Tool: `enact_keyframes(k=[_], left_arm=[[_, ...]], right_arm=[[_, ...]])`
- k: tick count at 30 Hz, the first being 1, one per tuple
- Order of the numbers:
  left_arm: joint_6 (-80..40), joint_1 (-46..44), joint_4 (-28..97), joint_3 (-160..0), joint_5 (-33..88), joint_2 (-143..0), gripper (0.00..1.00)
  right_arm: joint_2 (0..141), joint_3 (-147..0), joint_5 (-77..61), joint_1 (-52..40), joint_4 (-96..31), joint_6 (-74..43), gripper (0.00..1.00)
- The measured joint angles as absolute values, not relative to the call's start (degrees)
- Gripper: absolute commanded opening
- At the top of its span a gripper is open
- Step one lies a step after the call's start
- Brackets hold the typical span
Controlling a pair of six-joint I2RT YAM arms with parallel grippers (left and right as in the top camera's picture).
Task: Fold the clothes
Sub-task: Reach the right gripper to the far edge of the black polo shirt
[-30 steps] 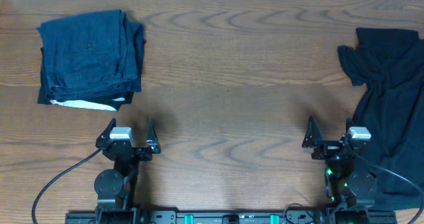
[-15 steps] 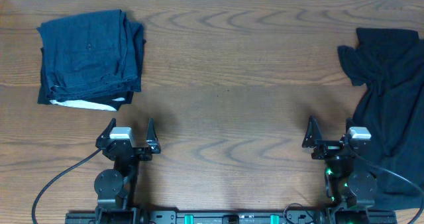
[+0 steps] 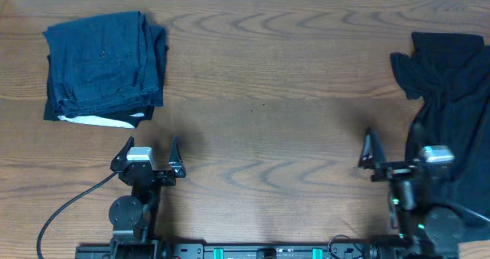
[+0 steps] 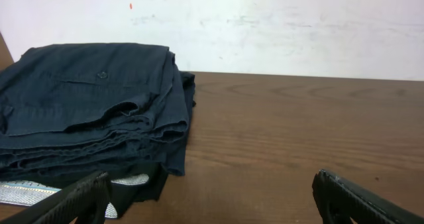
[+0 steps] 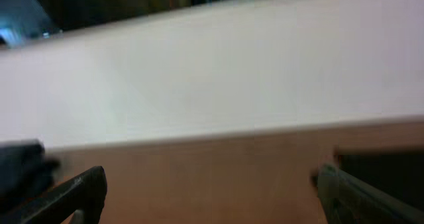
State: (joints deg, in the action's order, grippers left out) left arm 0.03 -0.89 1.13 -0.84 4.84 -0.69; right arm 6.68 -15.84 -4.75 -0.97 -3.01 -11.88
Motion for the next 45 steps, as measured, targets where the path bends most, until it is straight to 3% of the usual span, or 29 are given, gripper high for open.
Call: enact_keyframes(k=[8, 13, 22, 23, 24, 27, 45], left_arm=[[0.1, -0.9, 1.3, -0.9, 4.5, -0.7, 0.98], [0.0, -0.9, 1.3, -1.0, 4.5, -0.6, 0.98], [0.1, -0.9, 1.4, -1.0, 4.5, -0.6, 0.98], [0.1, -0.9, 1.4, -1.0, 4.5, -0.6, 0.98], [0.0, -0.9, 1.4, -1.0, 4.5, -0.6, 0.98], [0.1, -0.9, 1.4, -1.0, 4.5, -0.6, 0.98], [0.0, -0.9, 1.4, -1.0, 4.5, -0.6, 0.98]], right_arm=[[32.7, -41.1, -2.1, -1.0, -12.5, -11.9, 0.99], [53.8, -58.1, 1.3, -0.4, -25.2, -10.9, 0.99], [84.0, -82.1, 4.7, 7.9, -43.9, -9.7, 0.99], [85.8, -82.6, 4.8, 8.7, -44.2, -9.7, 0.97], [87.7, -82.8, 5.0, 9.3, -44.3, -9.5, 0.82], [91.9, -82.8, 5.3, 10.4, -44.4, -8.6, 0.04], [114.9, -82.9, 5.5, 16.4, -29.7, -8.5, 0.01]])
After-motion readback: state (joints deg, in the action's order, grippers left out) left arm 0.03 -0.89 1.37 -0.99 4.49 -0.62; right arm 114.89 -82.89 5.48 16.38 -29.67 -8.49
